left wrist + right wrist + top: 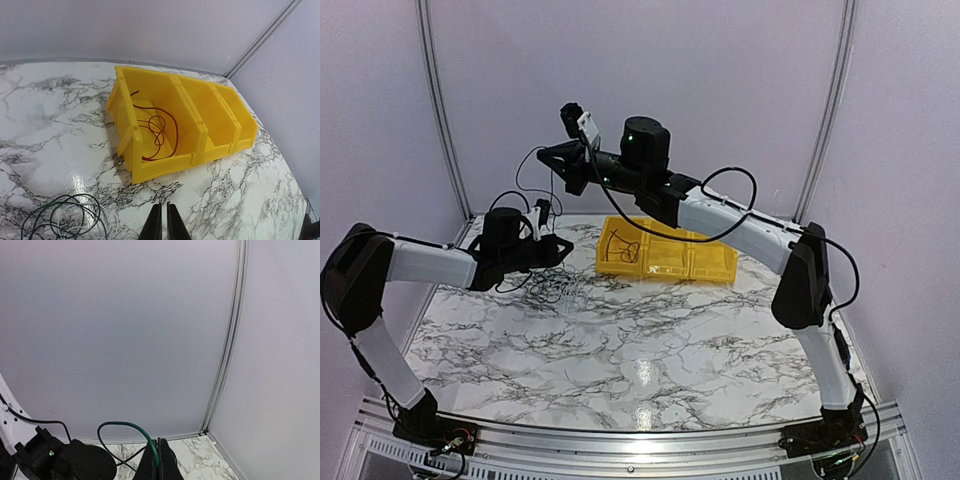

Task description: Untangle the cables

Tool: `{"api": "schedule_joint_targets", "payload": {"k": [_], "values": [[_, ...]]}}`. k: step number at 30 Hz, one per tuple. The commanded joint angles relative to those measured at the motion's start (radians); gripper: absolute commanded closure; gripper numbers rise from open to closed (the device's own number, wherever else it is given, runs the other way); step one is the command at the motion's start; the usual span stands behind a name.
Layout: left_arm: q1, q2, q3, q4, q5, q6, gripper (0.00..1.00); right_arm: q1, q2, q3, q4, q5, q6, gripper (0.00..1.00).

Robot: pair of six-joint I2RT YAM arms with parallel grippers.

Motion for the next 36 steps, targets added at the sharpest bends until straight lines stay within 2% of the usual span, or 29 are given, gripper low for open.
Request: {"api": "schedule_joint_targets", "payload": {"k": [1,16,21,24,27,30,36], "values": [[0.0,0.078,-0.014,0.088,-0.023,-0.017,0.96,0.008,-0.058,0.081,0.038,0.0,0.03,1.0],[0.009,0.145,-0.178,0.104,-0.037,-0.015,0.98,-0.031,-0.215,0.173,0.126,0.129,-0.009,1.0],[0.016,0.137,-0.2,0.104,-0.049,-0.016,0.97,-0.073,-0.244,0.147,0.109,0.152,-0.026,1.0],[0.02,0.143,-0.207,0.102,-0.053,-0.018,0.92,-0.111,-0.259,0.125,0.097,0.169,-0.019,1.0],[0.022,0.134,-0.209,0.102,-0.056,-0.034,0.8,-0.147,-0.285,0.072,0.076,0.165,-0.049,1.0],[0.023,0.101,-0.206,0.092,-0.066,-0.05,0.72,-0.194,-0.315,-0.01,0.061,0.158,-0.055,1.0],[0.051,0.067,-0.142,-0.094,-0.078,-0.129,0.62,-0.273,-0.39,-0.191,0.092,0.154,-0.12,1.0]]}}
